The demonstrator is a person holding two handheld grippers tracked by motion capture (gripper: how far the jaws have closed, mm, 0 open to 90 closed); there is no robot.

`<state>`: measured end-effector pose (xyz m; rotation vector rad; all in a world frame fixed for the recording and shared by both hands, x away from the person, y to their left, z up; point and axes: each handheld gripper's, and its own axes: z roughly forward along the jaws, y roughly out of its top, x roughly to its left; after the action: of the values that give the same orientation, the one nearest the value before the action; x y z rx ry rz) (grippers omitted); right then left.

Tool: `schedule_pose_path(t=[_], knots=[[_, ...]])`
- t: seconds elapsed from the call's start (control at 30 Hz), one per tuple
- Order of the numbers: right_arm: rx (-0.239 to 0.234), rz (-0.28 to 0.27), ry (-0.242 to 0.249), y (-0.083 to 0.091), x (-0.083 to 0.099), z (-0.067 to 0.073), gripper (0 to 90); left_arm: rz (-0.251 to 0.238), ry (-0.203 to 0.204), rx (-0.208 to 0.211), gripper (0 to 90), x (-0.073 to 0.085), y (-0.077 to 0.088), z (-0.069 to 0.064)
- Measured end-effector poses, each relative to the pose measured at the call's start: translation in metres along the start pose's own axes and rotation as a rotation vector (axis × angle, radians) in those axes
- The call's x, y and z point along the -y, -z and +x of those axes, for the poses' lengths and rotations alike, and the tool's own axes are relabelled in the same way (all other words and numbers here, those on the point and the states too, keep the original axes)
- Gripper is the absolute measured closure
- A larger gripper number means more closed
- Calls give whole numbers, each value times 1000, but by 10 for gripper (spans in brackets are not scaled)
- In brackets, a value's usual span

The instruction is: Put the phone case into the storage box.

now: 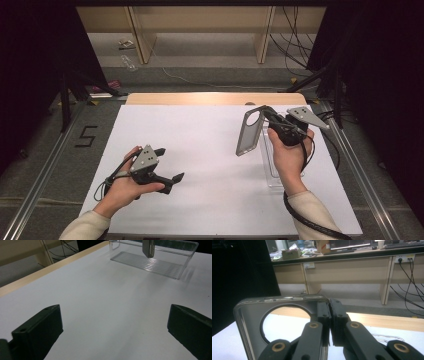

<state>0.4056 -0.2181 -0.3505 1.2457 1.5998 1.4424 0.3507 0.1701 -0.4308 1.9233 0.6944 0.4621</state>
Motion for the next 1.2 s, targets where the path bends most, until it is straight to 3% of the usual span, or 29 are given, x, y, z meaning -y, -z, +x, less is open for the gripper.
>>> schedule_pose_path(t=[1.2], knots=[[38,-37,-34,10,-11,-17,877,1,0,-2,0,0,0,0]])
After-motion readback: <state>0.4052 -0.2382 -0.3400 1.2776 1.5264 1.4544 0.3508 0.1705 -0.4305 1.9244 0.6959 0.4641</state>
